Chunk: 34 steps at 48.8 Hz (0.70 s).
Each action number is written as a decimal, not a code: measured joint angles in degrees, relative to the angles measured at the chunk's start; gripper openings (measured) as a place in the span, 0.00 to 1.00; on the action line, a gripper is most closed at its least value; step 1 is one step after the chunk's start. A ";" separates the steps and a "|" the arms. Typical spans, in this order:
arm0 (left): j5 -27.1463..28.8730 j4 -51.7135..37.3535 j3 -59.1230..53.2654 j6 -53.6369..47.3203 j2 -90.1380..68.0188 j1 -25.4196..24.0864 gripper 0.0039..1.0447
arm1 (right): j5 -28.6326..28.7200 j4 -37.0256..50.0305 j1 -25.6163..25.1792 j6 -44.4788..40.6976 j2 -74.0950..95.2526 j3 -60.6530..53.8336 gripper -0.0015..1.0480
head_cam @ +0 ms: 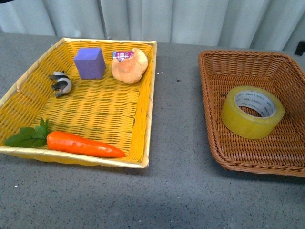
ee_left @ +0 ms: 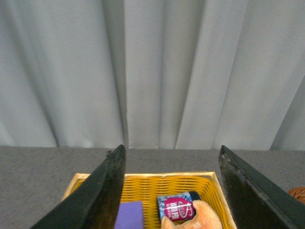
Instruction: Move tape to another basket
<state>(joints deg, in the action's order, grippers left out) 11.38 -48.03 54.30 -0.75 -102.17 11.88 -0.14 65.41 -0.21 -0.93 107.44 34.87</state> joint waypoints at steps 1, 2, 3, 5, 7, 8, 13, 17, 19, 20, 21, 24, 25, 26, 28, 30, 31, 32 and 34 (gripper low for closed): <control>-0.09 -0.68 -1.05 0.02 0.63 -0.17 0.54 | 0.00 1.22 0.00 0.00 -0.59 -0.70 0.38; -0.44 -1.88 -3.06 0.04 1.86 -0.48 0.51 | 0.00 3.23 0.00 0.00 -1.88 -1.97 0.35; -0.63 -2.82 -4.92 0.09 3.08 -0.83 0.48 | 0.00 4.63 -0.02 0.02 -3.23 -3.04 0.31; -1.14 -4.26 -8.37 0.22 5.33 -1.46 0.41 | -0.04 5.99 -0.02 0.09 -6.08 -4.98 0.25; -1.68 -5.46 -11.56 0.26 7.32 -2.03 0.34 | -0.07 6.49 -0.02 0.13 -8.55 -7.02 0.18; -1.86 -5.75 -12.41 0.31 7.80 -2.19 0.32 | -0.07 6.51 -0.02 0.15 -9.09 -7.52 0.16; -2.86 -7.54 -18.99 0.52 11.41 -3.45 0.17 | 0.04 6.49 0.22 0.13 -12.63 -12.17 0.01; -3.76 -8.63 -24.15 0.90 14.47 -4.42 0.03 | 0.09 3.08 0.28 0.17 -17.03 -15.32 0.01; -4.17 -9.05 -25.94 0.85 15.87 -4.70 0.03 | 0.04 2.21 0.24 0.17 -19.45 -16.46 0.01; -4.33 -9.27 -26.88 0.85 16.68 -4.83 0.04 | 0.02 2.03 0.24 0.20 -20.72 -17.03 0.01; -4.61 -9.49 -27.80 0.85 17.46 -5.01 0.04 | -0.02 1.84 0.22 0.20 -21.90 -17.59 0.01; -5.62 -10.01 -30.97 0.85 20.37 -5.49 0.04 | -0.02 1.31 0.20 0.22 -25.00 -19.41 0.01; -5.64 -10.08 -31.45 0.85 20.85 -5.57 0.04 | 0.00 1.01 0.20 0.22 -25.94 -20.09 0.01; -5.75 -10.16 -32.35 0.87 21.68 -5.75 0.04 | 0.00 0.74 0.20 0.22 -26.80 -20.72 0.01; -6.05 -10.16 -34.75 0.85 23.96 -6.32 0.04 | 0.00 -0.20 0.20 0.24 -29.18 -22.62 0.01; -6.40 -10.16 -36.41 0.85 25.53 -6.73 0.04 | 0.00 -0.94 0.20 0.24 -30.95 -23.82 0.01; -6.56 -10.12 -37.38 0.85 26.56 -7.04 0.04 | 0.00 -1.49 0.20 0.26 -32.17 -24.52 0.01; -6.69 -10.10 -38.05 0.85 27.26 -7.19 0.04 | 0.02 -1.68 0.20 0.26 -32.61 -24.76 0.01; -6.97 -9.94 -39.30 0.87 28.72 -7.50 0.04 | 0.04 -2.75 0.22 0.28 -34.80 -25.90 0.01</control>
<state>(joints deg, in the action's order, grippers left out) 4.40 -57.98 15.00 0.12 -73.45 4.38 -0.10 62.65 0.01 -0.64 72.64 8.97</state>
